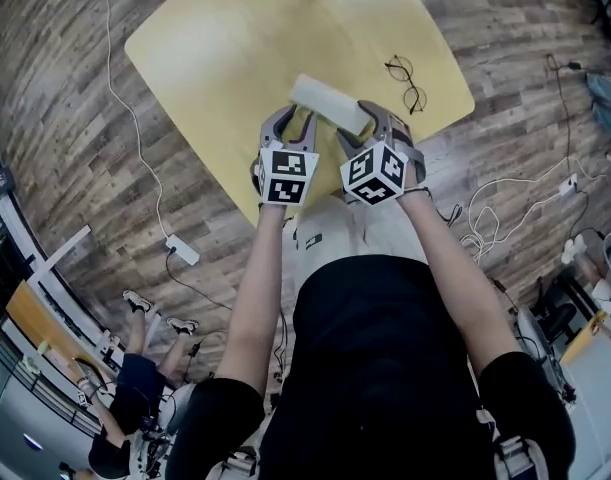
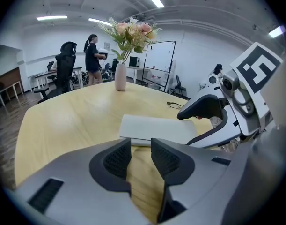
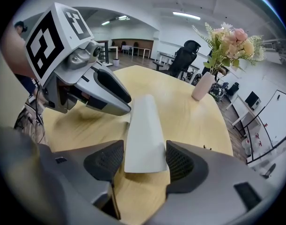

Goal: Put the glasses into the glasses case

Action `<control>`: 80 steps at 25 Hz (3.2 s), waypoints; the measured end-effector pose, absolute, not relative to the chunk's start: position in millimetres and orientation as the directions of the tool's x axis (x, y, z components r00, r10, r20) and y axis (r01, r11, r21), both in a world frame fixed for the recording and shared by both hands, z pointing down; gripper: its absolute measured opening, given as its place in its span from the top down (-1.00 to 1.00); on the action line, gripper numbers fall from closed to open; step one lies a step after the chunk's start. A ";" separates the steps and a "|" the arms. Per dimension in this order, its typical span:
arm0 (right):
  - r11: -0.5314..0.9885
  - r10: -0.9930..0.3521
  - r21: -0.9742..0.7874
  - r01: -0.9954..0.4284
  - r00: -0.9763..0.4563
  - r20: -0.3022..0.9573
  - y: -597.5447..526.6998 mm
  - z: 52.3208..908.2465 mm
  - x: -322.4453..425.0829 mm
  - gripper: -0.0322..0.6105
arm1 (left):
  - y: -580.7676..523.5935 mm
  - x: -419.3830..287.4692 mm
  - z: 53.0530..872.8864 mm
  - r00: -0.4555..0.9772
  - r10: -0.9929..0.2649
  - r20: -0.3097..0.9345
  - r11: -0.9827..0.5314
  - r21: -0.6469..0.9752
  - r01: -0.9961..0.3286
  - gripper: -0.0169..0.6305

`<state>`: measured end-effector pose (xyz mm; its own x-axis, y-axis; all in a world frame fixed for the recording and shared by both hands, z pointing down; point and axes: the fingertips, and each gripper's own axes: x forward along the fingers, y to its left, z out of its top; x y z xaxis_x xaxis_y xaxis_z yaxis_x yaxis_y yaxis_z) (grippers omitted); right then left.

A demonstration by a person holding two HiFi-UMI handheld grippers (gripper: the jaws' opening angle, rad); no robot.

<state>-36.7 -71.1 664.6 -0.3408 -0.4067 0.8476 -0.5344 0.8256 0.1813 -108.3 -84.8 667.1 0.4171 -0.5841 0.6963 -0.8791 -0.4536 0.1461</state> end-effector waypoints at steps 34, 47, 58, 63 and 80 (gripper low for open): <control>0.829 -0.259 -0.031 -0.558 -0.433 0.863 -77.6 664.2 -29.1 -0.04 | -89.8 -101.3 672.1 0.426 -0.576 0.697 -0.481 0.132 -0.867 0.54; 0.816 -0.321 0.010 -0.578 -0.439 0.839 -76.6 630.5 -24.7 0.29 | -71.6 -105.7 634.8 0.427 -0.607 0.670 -0.452 0.151 -0.879 0.54; 0.780 -0.368 0.021 -0.626 -0.431 0.824 -85.1 613.5 -16.0 0.61 | -58.0 -111.4 580.1 0.418 -0.665 0.619 -0.435 0.135 -0.890 0.54; 0.778 -0.392 0.039 -0.628 -0.435 0.811 -80.4 601.8 -10.7 0.60 | -40.4 -113.8 557.3 0.410 -0.689 0.598 -0.417 0.136 -0.899 0.54; 0.748 -0.488 0.046 -0.662 -0.501 0.715 -87.6 537.8 53.5 0.60 | -28.5 -92.3 486.8 0.311 -0.803 0.509 -0.283 0.134 -0.950 0.54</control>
